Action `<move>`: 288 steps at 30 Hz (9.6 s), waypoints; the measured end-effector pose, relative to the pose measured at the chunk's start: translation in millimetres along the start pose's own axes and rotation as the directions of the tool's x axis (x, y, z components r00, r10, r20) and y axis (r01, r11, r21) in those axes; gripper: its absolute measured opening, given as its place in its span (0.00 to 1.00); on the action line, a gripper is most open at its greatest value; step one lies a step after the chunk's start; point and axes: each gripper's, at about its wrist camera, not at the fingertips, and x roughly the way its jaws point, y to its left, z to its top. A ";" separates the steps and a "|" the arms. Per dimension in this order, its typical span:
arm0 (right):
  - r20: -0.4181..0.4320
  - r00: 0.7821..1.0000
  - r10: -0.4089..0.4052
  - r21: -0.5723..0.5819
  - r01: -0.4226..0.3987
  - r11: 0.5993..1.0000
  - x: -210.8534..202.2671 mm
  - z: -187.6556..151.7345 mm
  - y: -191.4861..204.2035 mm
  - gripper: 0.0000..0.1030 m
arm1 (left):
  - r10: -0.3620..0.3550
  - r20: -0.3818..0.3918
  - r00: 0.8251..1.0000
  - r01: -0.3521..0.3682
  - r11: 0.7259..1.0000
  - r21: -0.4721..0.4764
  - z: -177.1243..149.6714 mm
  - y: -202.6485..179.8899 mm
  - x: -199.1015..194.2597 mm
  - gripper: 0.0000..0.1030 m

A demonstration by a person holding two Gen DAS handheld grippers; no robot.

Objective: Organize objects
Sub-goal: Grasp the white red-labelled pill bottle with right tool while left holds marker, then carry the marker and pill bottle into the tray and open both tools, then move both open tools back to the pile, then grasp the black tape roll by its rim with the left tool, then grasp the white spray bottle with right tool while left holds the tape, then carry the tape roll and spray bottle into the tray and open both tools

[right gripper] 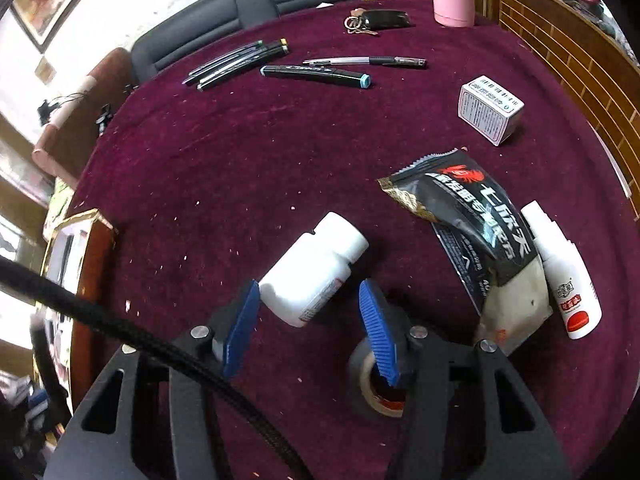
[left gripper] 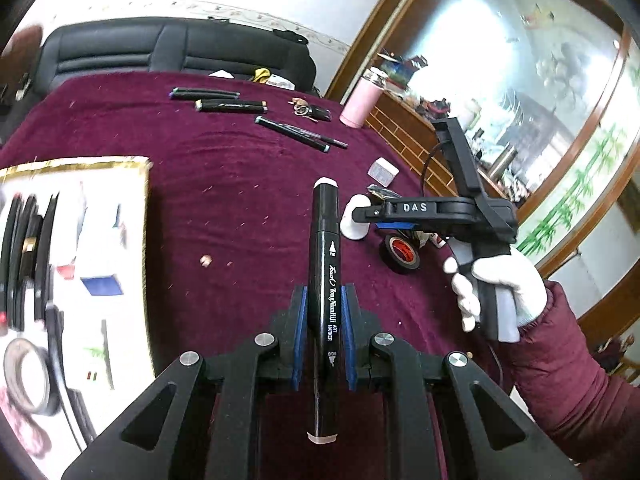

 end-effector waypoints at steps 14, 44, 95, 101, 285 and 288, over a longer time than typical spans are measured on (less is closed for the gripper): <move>-0.029 0.999 -0.022 0.126 0.025 0.992 19.6 8.4 12.2 0.48 | -0.042 0.047 0.998 0.045 0.997 -0.060 -20.9 32.1 -26.4 0.12; -0.195 0.806 0.559 -0.035 -0.575 0.818 -4.1 -62.5 203.6 0.33 | 0.302 0.204 0.931 -0.211 0.903 -0.375 -64.1 172.8 -160.6 0.13; -0.176 0.751 0.637 -0.122 -0.659 0.743 -30.4 -133.6 179.4 0.47 | 0.168 0.319 0.933 -0.041 0.928 -0.370 -64.7 122.9 -193.8 0.61; 0.054 0.791 0.610 0.052 -0.612 0.789 -60.3 -126.2 39.3 0.51 | 0.067 0.227 0.972 -0.012 0.972 -0.236 -45.7 60.6 -149.8 0.61; -0.184 0.954 0.238 -0.470 -0.298 0.831 15.0 -159.6 280.4 0.28 | 0.588 0.064 0.807 -0.566 0.799 -0.203 -76.3 164.8 -125.0 0.12; -0.179 0.957 0.229 -0.483 -0.289 0.827 10.8 -164.7 280.2 0.29 | 0.585 0.077 0.808 -0.561 0.802 -0.205 -75.6 162.8 -128.2 0.13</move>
